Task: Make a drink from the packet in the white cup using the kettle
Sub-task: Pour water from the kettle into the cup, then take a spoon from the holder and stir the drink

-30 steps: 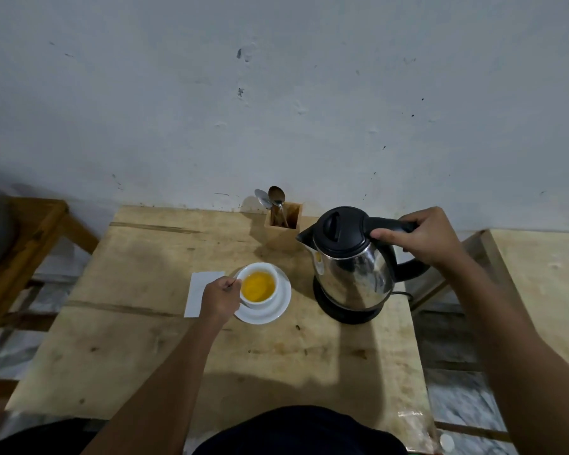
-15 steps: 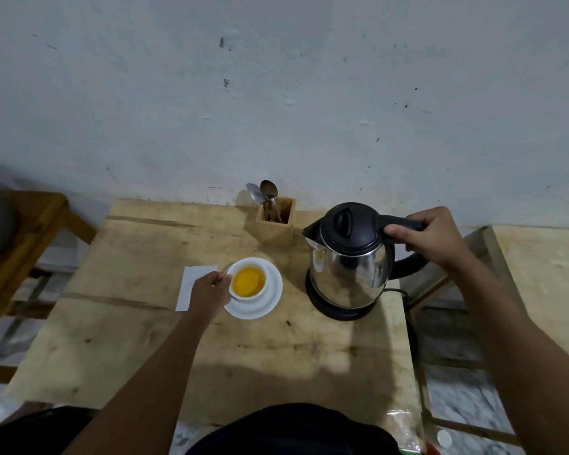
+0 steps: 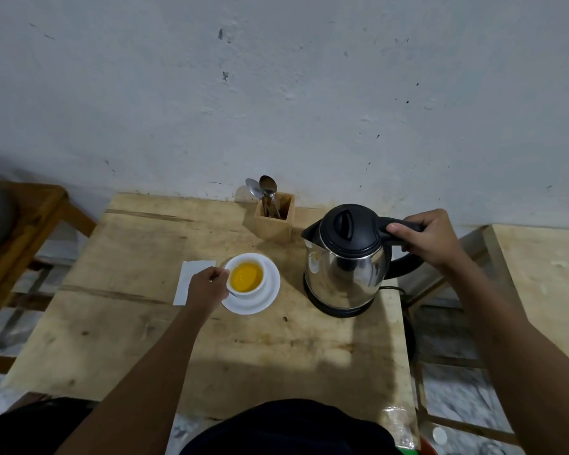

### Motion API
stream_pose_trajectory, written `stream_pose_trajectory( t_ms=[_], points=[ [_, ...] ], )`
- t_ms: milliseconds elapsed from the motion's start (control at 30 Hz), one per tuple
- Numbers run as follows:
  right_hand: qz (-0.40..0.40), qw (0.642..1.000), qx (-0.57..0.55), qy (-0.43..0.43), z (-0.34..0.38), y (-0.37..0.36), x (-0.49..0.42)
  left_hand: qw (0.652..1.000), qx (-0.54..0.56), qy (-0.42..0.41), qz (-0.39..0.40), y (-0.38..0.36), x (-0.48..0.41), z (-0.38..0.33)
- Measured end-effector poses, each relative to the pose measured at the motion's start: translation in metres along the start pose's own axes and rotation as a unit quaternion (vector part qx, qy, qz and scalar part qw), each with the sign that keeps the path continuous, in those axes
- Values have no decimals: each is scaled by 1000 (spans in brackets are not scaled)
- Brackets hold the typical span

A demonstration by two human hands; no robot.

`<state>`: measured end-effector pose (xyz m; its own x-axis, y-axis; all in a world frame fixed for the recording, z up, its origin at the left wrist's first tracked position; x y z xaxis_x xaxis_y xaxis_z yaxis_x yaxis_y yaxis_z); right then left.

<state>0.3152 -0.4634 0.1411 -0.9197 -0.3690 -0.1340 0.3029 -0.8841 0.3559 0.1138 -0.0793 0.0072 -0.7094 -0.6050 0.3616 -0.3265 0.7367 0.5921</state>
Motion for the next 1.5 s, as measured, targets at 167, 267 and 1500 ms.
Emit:
stream_pose_trajectory(
  t_ms=[167,267,1500],
  points=[
    [14,999,27,23,3,-5,1,1000,-3,-6,1,0,0,0],
    [-10,1000,17,10,-4,3,12,1000,-2,-9,-1,1,-1,-1],
    [45,942,294,-157,56,-212,-101,978,18,35,206,-3,-30,8]
  ],
)
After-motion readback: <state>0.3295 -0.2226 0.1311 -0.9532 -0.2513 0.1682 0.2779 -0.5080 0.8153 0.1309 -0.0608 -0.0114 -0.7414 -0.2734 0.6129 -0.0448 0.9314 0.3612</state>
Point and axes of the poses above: each hand's wrist, its own x-axis away from the middle knuckle, its own y-axis out of the back of the hand, z = x × y, the point moved 10 cm from there along -x, towards the middle knuckle, and after that the axes turned 3 degrees about -x, right-handed, at the moved point
